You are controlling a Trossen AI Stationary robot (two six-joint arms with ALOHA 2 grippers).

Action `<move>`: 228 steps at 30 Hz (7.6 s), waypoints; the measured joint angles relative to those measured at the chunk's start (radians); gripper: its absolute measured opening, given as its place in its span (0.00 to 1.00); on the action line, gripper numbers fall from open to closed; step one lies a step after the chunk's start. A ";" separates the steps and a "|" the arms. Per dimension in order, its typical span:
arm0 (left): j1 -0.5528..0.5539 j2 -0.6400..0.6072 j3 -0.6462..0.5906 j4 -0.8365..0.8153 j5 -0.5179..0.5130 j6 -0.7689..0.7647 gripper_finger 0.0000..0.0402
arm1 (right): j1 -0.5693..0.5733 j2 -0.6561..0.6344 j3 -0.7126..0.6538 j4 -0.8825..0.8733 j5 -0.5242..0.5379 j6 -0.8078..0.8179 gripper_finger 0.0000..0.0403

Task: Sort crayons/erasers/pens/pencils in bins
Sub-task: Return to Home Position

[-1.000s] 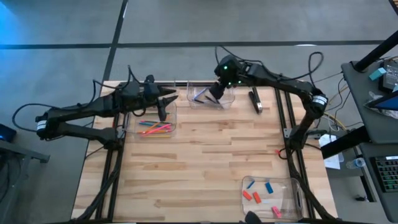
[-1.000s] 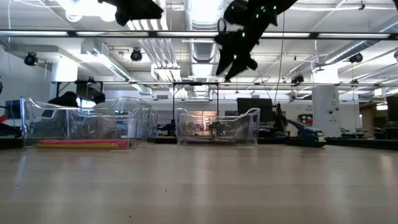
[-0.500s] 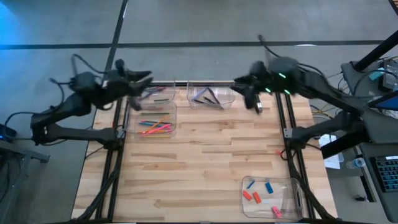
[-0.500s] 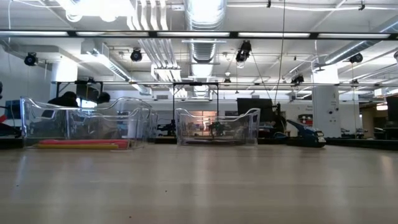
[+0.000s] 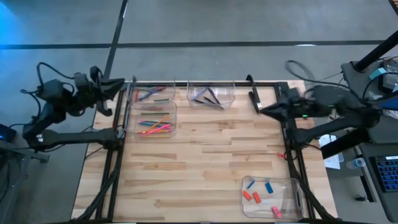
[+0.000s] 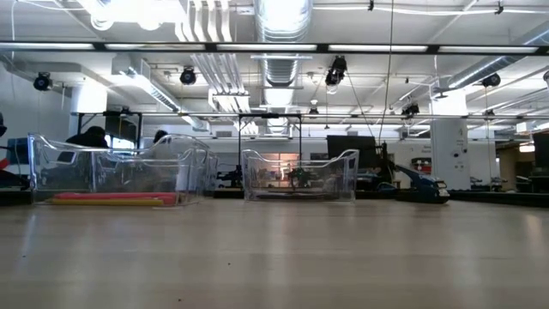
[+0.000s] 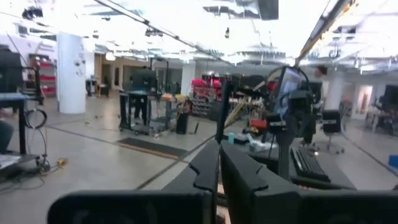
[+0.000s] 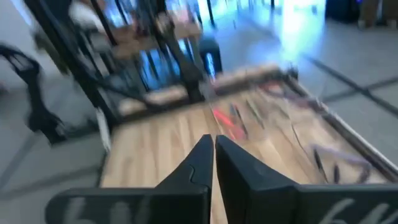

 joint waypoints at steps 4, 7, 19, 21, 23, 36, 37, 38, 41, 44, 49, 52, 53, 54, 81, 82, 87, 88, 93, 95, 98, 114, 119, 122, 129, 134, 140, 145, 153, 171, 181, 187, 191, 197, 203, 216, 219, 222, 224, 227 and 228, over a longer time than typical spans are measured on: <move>0.000 -0.071 -0.031 -0.019 -0.001 0.007 0.00 | 0.040 -0.170 -0.134 0.180 0.054 -0.039 0.02; 0.000 -0.127 -0.076 -0.020 0.008 -0.014 0.00 | 0.039 -0.276 -0.276 0.422 0.071 -0.098 0.02; 0.000 -0.309 -0.304 0.065 0.116 -0.241 0.00 | 0.039 -0.497 -0.495 0.584 0.064 0.049 0.02; 0.000 -0.328 -0.333 0.107 0.117 -0.303 0.00 | 0.039 -0.495 -0.508 0.597 0.063 0.071 0.02; 0.000 -0.330 -0.355 0.156 0.120 -0.312 0.00 | 0.039 -0.483 -0.513 0.621 -0.005 0.022 0.02; 0.000 -0.411 -0.434 0.097 0.092 -0.092 0.00 | 0.039 -0.573 -0.683 0.690 -0.332 -0.296 0.02; 0.000 -0.435 -0.464 0.094 0.092 -0.093 0.00 | 0.039 -0.594 -0.720 0.718 -0.330 -0.293 0.02; 0.000 -0.459 -0.492 0.093 0.092 -0.092 0.00 | 0.039 -0.617 -0.760 0.752 -0.331 -0.287 0.02; 0.000 -0.540 -0.572 0.107 0.106 -0.091 0.00 | 0.039 -0.690 -0.882 0.889 -0.333 -0.237 0.02; 0.000 -0.543 -0.644 0.132 0.132 -0.087 0.00 | 0.039 -0.746 -0.998 0.985 -0.333 -0.221 0.02; 0.000 -0.503 -0.717 0.214 0.159 -0.047 0.00 | 0.038 -0.720 -1.198 1.208 -0.307 -0.246 0.02; 0.000 -0.507 -0.788 0.290 0.180 -0.078 0.00 | 0.038 -0.690 -1.297 1.339 -0.249 -0.180 0.02; 0.000 -0.510 -0.813 0.331 0.177 -0.105 0.00 | 0.037 -0.682 -1.296 1.303 -0.230 -0.167 0.02; 0.001 -0.517 -0.840 0.341 0.177 -0.123 0.00 | 0.036 -0.672 -1.296 1.286 -0.230 -0.156 0.02; 0.006 -0.541 -0.973 0.211 0.394 -0.121 0.00 | 0.034 -0.698 -1.299 0.833 -0.324 -0.070 0.02; 0.006 -0.537 -0.973 0.202 0.393 -0.122 0.00 | 0.034 -0.693 -1.299 0.825 -0.324 -0.070 0.02; 0.006 -0.516 -0.973 0.196 0.391 -0.122 0.00 | 0.034 -0.682 -1.298 0.790 -0.323 -0.070 0.02; 0.006 -0.514 -0.973 0.194 0.391 -0.122 0.00 | 0.034 -0.681 -1.298 0.790 -0.323 -0.070 0.02; 0.006 -0.507 -0.973 0.197 0.391 -0.122 0.00 | 0.034 -0.682 -1.298 0.789 -0.323 -0.070 0.02; 0.006 -0.507 -0.973 0.199 0.391 -0.122 0.00 | 0.034 -0.691 -1.298 0.787 -0.322 -0.070 0.02; 0.006 -0.506 -0.973 0.198 0.391 -0.122 0.00 | 0.034 -0.719 -1.298 0.786 -0.322 -0.070 0.02; 0.006 -0.506 -0.973 0.202 0.391 -0.122 0.00 | -0.229 -0.749 -1.299 0.794 -0.324 -0.070 0.02; 0.006 -0.505 -0.973 0.201 0.391 -0.122 0.00 | -0.307 -0.749 -1.300 0.794 -0.323 -0.070 0.02; 0.006 -0.505 -0.973 0.201 0.391 -0.122 0.00 | -0.322 -0.749 -1.300 0.795 -0.323 -0.070 0.02; 0.006 -0.504 -0.973 0.200 0.391 -0.122 0.00 | -0.323 -0.748 -1.300 0.796 -0.323 -0.070 0.02; 0.006 -0.505 -0.973 0.200 0.390 -0.122 0.00 | -0.322 -0.747 -1.300 0.797 -0.323 -0.070 0.02; 0.006 -0.506 -0.977 0.210 0.391 -0.122 0.00 | -0.324 -0.747 -1.300 0.797 -0.324 -0.070 0.02; 0.006 -0.503 -1.015 0.228 0.386 -0.122 0.00 | -0.358 -0.747 -1.300 0.796 -0.324 -0.070 0.02; 0.006 -0.462 -1.042 0.322 0.382 -0.122 0.00 | -0.424 -0.749 -1.300 0.796 -0.323 -0.070 0.02; 0.064 -0.401 -1.070 0.411 0.556 -0.122 0.00 | -0.659 -0.749 -1.300 0.793 -0.322 -0.070 0.02; 0.241 -0.412 -1.072 0.413 0.573 -0.122 0.00 | -0.677 -0.749 -1.300 0.792 -0.322 -0.070 0.02; 0.278 -0.417 -1.072 0.412 0.572 -0.122 0.00 | -0.677 -0.749 -1.300 0.792 -0.322 -0.070 0.02; 0.277 -0.398 -1.073 0.413 0.571 -0.122 0.00 | -0.677 -0.749 -1.300 0.792 -0.322 -0.070 0.02; 0.277 -0.394 -1.073 0.413 0.571 -0.122 0.00 | -0.677 -0.747 -1.300 0.792 -0.323 -0.070 0.02; 0.277 -0.394 -1.073 0.413 0.570 -0.122 0.00 | -0.677 -0.747 -1.300 0.792 -0.323 -0.070 0.02; 0.277 -0.395 -1.073 0.414 0.570 -0.122 0.00 | -0.677 -0.724 -1.300 0.792 -0.323 -0.070 0.02; 0.277 -0.395 -1.073 0.414 0.570 -0.122 0.00 | -0.677 -0.721 -1.300 0.792 -0.322 -0.070 0.02; 0.277 -0.393 -1.073 0.414 0.570 -0.122 0.00 | -0.677 -0.721 -1.300 0.792 -0.323 -0.070 0.02; 0.277 -0.394 -1.073 0.415 0.570 -0.122 0.00 | -0.677 -0.721 -1.300 0.792 -0.323 -0.070 0.02; 0.277 -0.395 -1.073 0.415 0.570 -0.122 0.00 | -0.677 -0.721 -1.300 0.792 -0.322 -0.070 0.02; 0.277 -0.395 -1.073 0.415 0.570 -0.122 0.00 | -0.677 -0.721 -1.300 0.792 -0.323 -0.070 0.02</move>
